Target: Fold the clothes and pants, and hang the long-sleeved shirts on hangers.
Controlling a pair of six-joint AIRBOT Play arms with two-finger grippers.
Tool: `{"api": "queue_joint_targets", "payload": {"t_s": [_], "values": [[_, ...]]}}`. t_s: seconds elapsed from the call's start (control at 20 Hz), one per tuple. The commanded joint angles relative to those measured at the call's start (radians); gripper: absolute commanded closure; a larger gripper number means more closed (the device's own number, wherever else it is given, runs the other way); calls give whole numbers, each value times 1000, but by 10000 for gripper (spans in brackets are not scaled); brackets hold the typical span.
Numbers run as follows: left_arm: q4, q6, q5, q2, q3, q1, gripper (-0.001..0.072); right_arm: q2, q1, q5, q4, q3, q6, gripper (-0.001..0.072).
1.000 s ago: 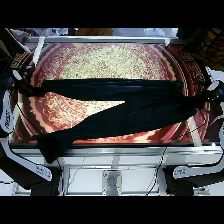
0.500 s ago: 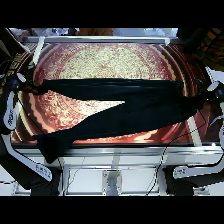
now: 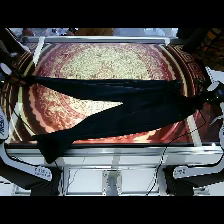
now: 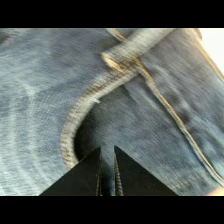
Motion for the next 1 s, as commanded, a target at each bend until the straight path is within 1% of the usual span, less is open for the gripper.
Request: {"api": "queue_joint_targets", "payload": {"t_s": [0.0, 0.15, 0.25, 0.3, 0.35, 0.45, 0.5, 0.55, 0.6, 0.7, 0.75, 0.85, 0.95], "values": [[29, -62, -271, 33, 76, 24, 684, 1, 1, 4, 0, 0, 0, 614], [29, -57, -491, 15, 84, 52, 684, 1, 1, 8, 0, 0, 0, 615], [42, -58, -619, -41, 84, 72, 683, 1, 1, 8, 0, 0, 0, 614], [63, -58, -646, -73, 84, 74, 681, 1, 1, 8, 0, 0, 0, 613], [85, -61, -654, -101, 84, 73, 650, 1, 1, 10, 0, 0, 0, 605], [89, -69, -634, -129, 84, 69, 328, 7, 1, 37, 1, 2, -14, 602], [89, -65, -620, -126, 85, 64, 295, 23, 1, 47, -1, 3, -36, 596], [89, -55, -615, -112, 85, 63, 295, 52, 1, 46, -7, 2, -43, 492], [88, -50, -615, -94, 85, 63, 294, 88, 0, 35, -20, 2, -43, 425], [43, -49, -623, -44, 83, 67, 295, 174, 0, 25, -36, 2, -43, 412], [-24, -37, -625, -11, 69, 71, 295, 218, 0, 40, -33, 2, -43, 377], [-154, 19, -624, 73, -8, 73, 295, 307, 2, 75, -27, -13, -67, 376], [-169, 41, -625, 172, -135, 75, 295, 414, 2, 81, -25, -60, -79, 377]]}}
